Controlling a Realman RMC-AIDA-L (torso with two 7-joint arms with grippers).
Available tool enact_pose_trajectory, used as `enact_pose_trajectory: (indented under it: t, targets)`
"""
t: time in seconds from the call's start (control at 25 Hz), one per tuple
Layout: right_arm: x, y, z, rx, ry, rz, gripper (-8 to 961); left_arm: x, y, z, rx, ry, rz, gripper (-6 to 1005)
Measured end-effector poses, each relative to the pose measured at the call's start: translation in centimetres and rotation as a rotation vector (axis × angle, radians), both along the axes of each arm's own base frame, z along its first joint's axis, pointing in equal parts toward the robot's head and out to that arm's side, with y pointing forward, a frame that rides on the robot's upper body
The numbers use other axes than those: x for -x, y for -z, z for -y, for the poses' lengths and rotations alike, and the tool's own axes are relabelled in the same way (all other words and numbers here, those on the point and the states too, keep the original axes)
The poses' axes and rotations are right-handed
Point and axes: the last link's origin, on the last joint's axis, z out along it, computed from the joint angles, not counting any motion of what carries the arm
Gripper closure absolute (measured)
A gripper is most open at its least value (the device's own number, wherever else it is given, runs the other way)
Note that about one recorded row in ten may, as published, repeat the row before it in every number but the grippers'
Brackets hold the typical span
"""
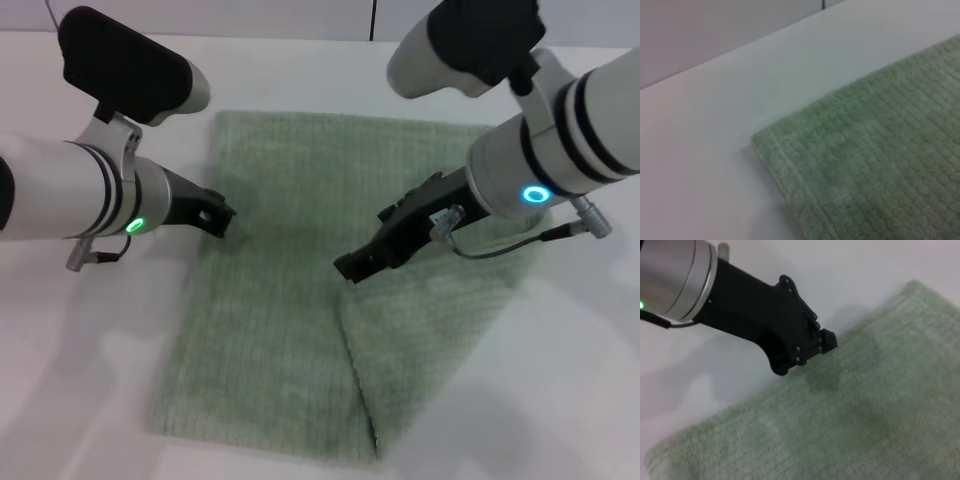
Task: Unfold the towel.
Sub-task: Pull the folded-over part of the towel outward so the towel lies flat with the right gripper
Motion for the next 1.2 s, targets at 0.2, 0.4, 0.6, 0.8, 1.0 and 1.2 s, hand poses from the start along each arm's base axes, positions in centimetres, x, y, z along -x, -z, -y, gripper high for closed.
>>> enact_pose_trajectory:
  t: [0.2,0.4,0.6,0.8,1.0,1.2]
  targets:
    - [-0.4,1.1,0.1,0.021,-0.007,0.021,123,0.1,0.4,0.2,0.014,-0.004,-0.004,1001]
    - [-0.7,2.0,0.4,0.039,-0.019,0.033,123,0.0,0.7,0.4,0.022,-0.003,-0.005,1001]
    - [-1.1,2.9,0.2,0.043,-0.020,0.049,123,0.0,0.7,0.4,0.022,-0.003,-0.006,1001]
    - [-1.7,3.8,-0.5,0.049,-0.004,0.078,124,0.0,0.7,0.4,0.023,-0.003,-0.006,1001]
    - [-1.9,4.1,-0.7,0.052,0.008,0.087,142,-0.1,0.7,0.4,0.028,-0.002,-0.009,1001]
    - [-1.9,4.0,-1.0,0.048,0.010,0.088,165,0.0,0.7,0.4,0.029,-0.001,-0.013,1001]
